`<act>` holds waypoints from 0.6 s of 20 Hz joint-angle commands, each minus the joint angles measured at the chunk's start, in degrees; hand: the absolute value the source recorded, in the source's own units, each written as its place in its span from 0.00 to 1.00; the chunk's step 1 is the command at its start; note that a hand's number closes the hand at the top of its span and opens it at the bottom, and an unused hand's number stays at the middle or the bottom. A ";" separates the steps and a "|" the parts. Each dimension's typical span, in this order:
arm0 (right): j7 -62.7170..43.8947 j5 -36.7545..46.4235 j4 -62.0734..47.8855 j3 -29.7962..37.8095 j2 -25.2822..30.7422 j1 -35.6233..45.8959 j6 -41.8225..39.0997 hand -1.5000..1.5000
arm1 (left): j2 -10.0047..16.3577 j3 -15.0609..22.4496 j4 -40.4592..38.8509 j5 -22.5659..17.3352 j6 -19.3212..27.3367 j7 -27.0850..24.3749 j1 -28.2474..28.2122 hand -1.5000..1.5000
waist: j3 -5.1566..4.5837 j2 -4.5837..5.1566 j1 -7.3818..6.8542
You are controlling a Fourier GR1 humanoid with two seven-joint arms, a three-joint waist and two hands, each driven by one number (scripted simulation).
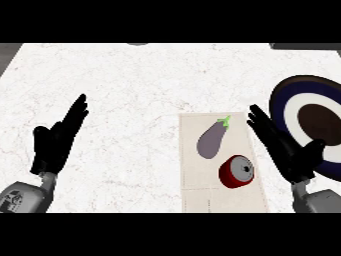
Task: Pick the can from the placemat and place it in the plate
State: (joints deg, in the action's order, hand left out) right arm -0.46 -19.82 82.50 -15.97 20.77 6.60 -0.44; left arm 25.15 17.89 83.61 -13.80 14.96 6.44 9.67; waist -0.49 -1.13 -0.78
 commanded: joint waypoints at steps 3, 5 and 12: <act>-7.43 -1.62 14.92 0.94 -2.16 2.02 3.80 1.00 | -1.61 -2.49 -0.33 1.91 3.76 0.22 -3.60 0.50 | 0.44 0.83 0.89; -7.15 -2.22 20.98 0.24 -4.01 1.34 5.47 1.00 | -0.58 -5.17 -2.55 0.66 4.67 3.54 -2.06 0.50 | 0.44 0.74 1.35; 1.25 31.39 18.68 -0.82 9.39 -5.31 20.04 1.00 | -4.86 -2.23 -2.20 1.28 7.56 2.37 -7.38 0.50 | 0.55 0.43 3.02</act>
State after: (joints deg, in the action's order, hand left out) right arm -3.54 2.56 98.46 -15.32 33.81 8.87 8.60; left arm 22.51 15.05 81.02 -12.94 20.16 8.52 4.39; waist -0.77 -1.32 1.45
